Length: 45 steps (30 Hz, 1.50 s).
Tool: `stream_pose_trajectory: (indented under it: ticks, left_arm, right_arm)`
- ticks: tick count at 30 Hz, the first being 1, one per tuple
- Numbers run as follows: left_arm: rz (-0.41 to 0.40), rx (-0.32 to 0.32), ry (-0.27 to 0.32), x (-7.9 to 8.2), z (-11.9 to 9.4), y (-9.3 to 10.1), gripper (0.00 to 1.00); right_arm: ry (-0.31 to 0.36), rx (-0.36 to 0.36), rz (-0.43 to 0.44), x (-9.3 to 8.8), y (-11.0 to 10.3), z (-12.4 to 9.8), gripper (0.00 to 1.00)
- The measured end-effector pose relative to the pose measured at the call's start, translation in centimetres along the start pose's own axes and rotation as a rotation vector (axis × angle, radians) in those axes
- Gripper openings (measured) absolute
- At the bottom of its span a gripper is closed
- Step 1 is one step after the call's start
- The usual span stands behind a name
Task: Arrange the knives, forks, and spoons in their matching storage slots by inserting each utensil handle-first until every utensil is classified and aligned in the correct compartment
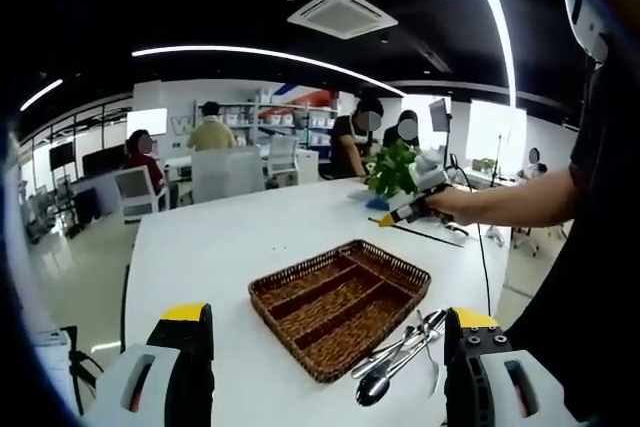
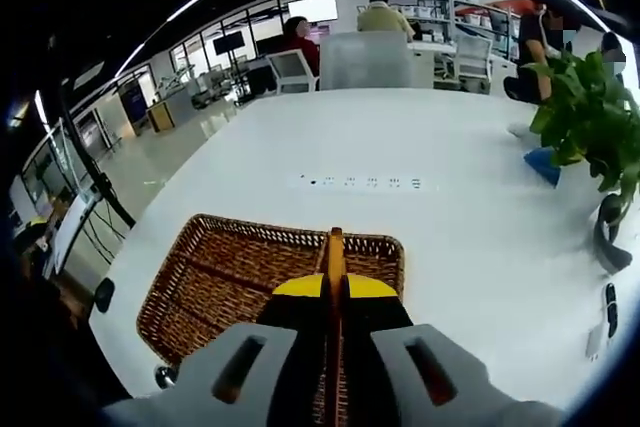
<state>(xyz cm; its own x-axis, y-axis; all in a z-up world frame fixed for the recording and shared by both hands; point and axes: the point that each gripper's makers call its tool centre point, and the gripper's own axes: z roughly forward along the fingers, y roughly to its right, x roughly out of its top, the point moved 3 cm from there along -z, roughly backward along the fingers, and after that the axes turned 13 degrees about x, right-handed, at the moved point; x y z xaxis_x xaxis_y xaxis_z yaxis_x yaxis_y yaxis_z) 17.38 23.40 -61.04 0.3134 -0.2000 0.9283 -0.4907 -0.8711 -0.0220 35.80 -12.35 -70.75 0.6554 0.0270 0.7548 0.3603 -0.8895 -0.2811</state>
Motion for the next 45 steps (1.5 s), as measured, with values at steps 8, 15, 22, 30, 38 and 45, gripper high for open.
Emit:
stream_pose_trajectory:
  ticks: [8,15,22,30,38,45]
  left_arm:
    - [-0.01,0.016,-0.009,-0.5,-0.3,-0.6,1.0]
    - [-0.019,0.03,-0.022,-1.1,-0.5,-1.5,1.0]
    - [-0.003,0.046,-0.032,-1.4,-0.4,-2.1,1.0]
    - [-0.003,0.056,-0.031,-1.7,-0.3,-2.8,1.0]
    - [-0.006,0.065,-0.035,-2.0,-0.5,-3.2,1.0]
    - [0.002,0.082,-0.041,-2.1,-0.8,-3.8,1.0]
  right_arm:
    - [0.017,-0.013,-0.005,0.9,0.7,2.1,0.02]
    - [0.03,-0.02,-0.011,2.1,1.1,3.8,0.02]
    - [0.042,-0.026,-0.034,3.7,1.2,4.8,0.03]
    - [0.052,-0.034,-0.044,4.2,1.2,5.2,0.03]
    - [0.058,-0.049,-0.04,3.3,1.7,6.0,0.03]
    - [0.042,-0.057,-0.023,1.2,2.2,6.8,0.02]
